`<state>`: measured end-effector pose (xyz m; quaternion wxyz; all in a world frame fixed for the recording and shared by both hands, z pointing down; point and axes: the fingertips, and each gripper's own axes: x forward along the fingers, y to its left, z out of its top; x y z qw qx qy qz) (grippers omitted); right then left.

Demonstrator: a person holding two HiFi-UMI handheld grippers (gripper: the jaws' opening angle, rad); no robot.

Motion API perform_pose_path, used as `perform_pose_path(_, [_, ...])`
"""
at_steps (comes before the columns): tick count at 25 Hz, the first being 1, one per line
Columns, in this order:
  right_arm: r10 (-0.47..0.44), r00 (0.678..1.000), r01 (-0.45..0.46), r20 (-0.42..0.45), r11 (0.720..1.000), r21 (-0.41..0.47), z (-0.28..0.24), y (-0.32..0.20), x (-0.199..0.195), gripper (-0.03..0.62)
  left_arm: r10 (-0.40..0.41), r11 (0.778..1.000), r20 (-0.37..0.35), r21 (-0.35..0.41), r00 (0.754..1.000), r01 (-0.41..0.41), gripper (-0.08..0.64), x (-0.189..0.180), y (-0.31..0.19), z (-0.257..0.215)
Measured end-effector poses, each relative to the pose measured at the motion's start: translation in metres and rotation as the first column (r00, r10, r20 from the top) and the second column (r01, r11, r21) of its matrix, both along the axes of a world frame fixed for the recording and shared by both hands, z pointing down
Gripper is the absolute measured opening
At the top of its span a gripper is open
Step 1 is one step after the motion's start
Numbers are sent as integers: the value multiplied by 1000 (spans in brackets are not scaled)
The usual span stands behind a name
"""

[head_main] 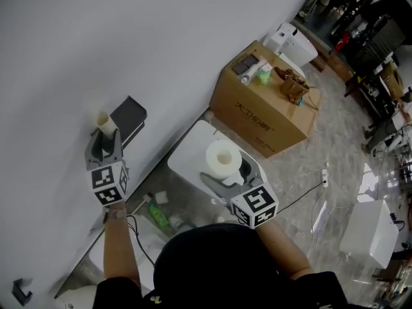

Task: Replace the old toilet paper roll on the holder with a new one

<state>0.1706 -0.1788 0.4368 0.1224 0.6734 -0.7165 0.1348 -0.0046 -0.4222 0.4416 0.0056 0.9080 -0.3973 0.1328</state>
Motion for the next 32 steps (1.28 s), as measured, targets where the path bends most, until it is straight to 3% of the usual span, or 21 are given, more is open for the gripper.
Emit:
perform_pose_path(16, [-42, 999, 42, 11, 999, 26, -4, 8, 6, 436, -28, 998, -28, 54, 999, 30, 172, -7, 21, -33])
perform_pose_path(24, [-134, 991, 132, 31, 990, 52, -8, 2, -3, 436, -86, 992, -24, 92, 996, 88, 172, -32, 56, -56])
perform_pose_path(32, [-254, 966, 251, 41, 965, 74, -9, -8, -26, 436, -170, 983, -8, 64, 985, 170, 172, -70, 107, -39])
